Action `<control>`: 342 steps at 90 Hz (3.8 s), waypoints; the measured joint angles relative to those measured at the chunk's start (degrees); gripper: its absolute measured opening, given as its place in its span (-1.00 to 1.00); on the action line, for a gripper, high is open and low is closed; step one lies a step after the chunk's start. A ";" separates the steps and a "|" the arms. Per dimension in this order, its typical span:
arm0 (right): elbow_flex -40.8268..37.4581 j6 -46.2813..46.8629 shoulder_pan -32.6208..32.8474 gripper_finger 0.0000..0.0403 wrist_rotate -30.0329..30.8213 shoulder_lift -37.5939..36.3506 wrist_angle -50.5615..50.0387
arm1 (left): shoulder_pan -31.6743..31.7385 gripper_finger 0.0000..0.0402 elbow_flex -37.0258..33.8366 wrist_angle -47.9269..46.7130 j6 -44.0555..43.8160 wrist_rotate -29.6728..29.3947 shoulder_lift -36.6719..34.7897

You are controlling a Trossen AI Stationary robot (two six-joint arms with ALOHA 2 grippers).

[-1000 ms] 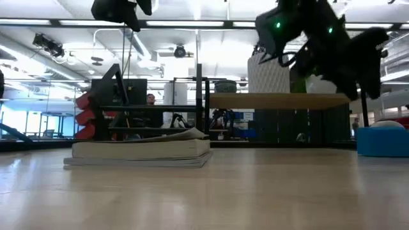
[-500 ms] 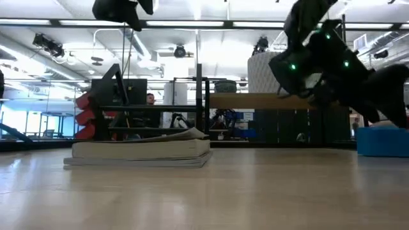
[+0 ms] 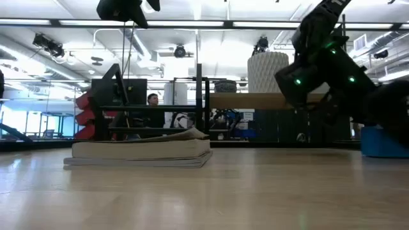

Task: Stock shelves
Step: Put the blue tape dispenser under the shelf

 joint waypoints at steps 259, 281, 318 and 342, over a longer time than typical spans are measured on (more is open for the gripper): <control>23.83 85.59 16.13 -0.14 23.21 14.88 24.31 | -1.92 -0.09 25.11 -22.82 25.56 4.31 -1.66; 27.31 78.76 12.20 -0.14 22.67 14.67 25.44 | -1.92 -0.09 25.07 -22.70 25.88 2.97 -1.66; 28.20 68.21 -2.37 -0.14 24.59 14.97 31.07 | -1.88 -0.09 25.03 -22.59 25.59 1.79 -1.66; 28.20 64.91 -4.65 -0.14 24.90 14.99 31.81 | -1.88 -0.09 25.03 -21.52 25.25 0.92 -1.66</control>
